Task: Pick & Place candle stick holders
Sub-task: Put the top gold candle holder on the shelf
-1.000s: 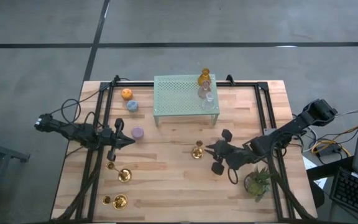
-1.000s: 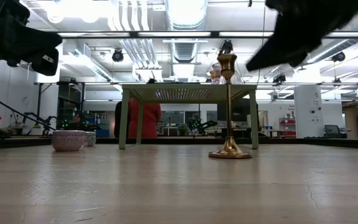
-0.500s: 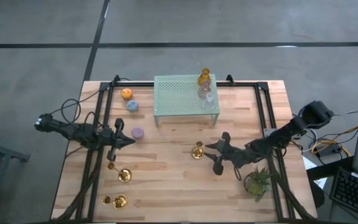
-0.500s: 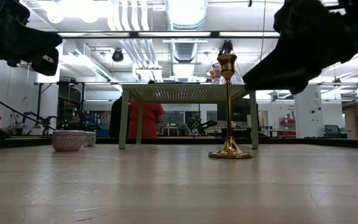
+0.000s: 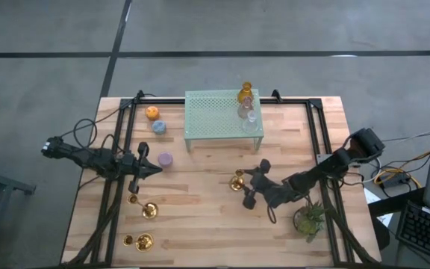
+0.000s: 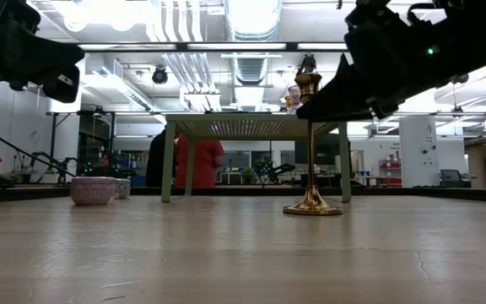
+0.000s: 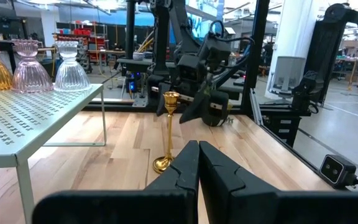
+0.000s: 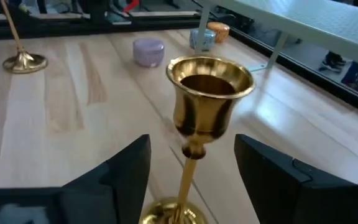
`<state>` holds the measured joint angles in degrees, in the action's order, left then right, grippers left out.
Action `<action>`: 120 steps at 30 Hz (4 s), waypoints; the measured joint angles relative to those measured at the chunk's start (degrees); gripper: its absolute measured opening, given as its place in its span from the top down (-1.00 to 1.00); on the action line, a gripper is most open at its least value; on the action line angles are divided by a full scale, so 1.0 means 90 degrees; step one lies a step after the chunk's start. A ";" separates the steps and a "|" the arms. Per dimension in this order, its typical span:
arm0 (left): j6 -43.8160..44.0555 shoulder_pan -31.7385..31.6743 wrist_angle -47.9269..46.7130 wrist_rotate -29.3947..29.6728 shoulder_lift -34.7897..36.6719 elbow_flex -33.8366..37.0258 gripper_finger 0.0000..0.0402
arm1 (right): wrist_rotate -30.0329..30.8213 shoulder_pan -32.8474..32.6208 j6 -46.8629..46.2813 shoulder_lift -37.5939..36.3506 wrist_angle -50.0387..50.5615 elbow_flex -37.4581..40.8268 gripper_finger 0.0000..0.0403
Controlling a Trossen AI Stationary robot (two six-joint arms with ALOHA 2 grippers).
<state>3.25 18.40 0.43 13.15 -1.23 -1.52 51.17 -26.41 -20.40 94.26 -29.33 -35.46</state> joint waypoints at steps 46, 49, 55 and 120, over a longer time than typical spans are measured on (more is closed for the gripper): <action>0.0000 -0.0001 0.0000 0.0002 -0.0012 0.0000 0.93 | -0.0400 0.0860 0.1573 -0.0224 -0.1053 -0.1371 0.82; 0.0000 -0.0001 -0.0002 0.0002 -0.0012 0.0000 0.93 | -0.0397 0.1048 0.1667 -0.0294 -0.1050 -0.1658 0.82; 0.0000 -0.0001 0.0000 0.0000 -0.0012 0.0000 0.93 | -0.0397 0.1541 0.1624 -0.0316 -0.0185 -0.2296 0.82; 0.0000 -0.0001 0.0000 0.0002 -0.0012 0.0000 0.93 | -0.1190 0.4991 0.1341 0.0076 0.1088 -0.3840 0.82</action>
<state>3.25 18.39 0.43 13.17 -1.34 -1.52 40.46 18.50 -8.33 94.94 -19.53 -70.02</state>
